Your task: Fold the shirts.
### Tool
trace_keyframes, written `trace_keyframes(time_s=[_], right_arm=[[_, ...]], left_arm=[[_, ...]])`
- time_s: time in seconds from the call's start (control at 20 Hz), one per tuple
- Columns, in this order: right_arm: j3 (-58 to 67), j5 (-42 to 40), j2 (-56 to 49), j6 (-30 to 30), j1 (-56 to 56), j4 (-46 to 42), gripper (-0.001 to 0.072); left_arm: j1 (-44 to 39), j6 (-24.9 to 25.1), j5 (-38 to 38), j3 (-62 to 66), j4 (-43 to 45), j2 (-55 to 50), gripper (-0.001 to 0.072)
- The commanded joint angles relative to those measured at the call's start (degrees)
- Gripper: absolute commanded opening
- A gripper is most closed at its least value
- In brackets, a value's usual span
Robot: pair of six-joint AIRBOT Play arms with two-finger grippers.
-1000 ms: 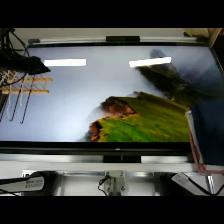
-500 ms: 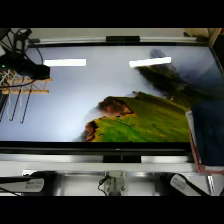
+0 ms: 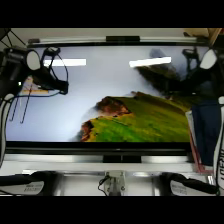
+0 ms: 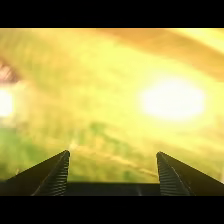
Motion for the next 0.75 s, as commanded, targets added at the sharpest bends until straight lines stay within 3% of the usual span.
trace_keyframes(time_s=[0.0, 0.7], right_arm=[[0.17, 0.92, -1.55, -0.22, 6.29, 0.63, 0.0657], [0.17, 0.83, -1.55, -0.22, 6.71, 2.86, 0.0657]], left_arm=[[-0.74, -2.21, 7.32, -9.03, -3.02, 4.98, 0.071], [-0.61, -2.36, 7.1, -9.25, -3.02, 4.9, 0.071]])
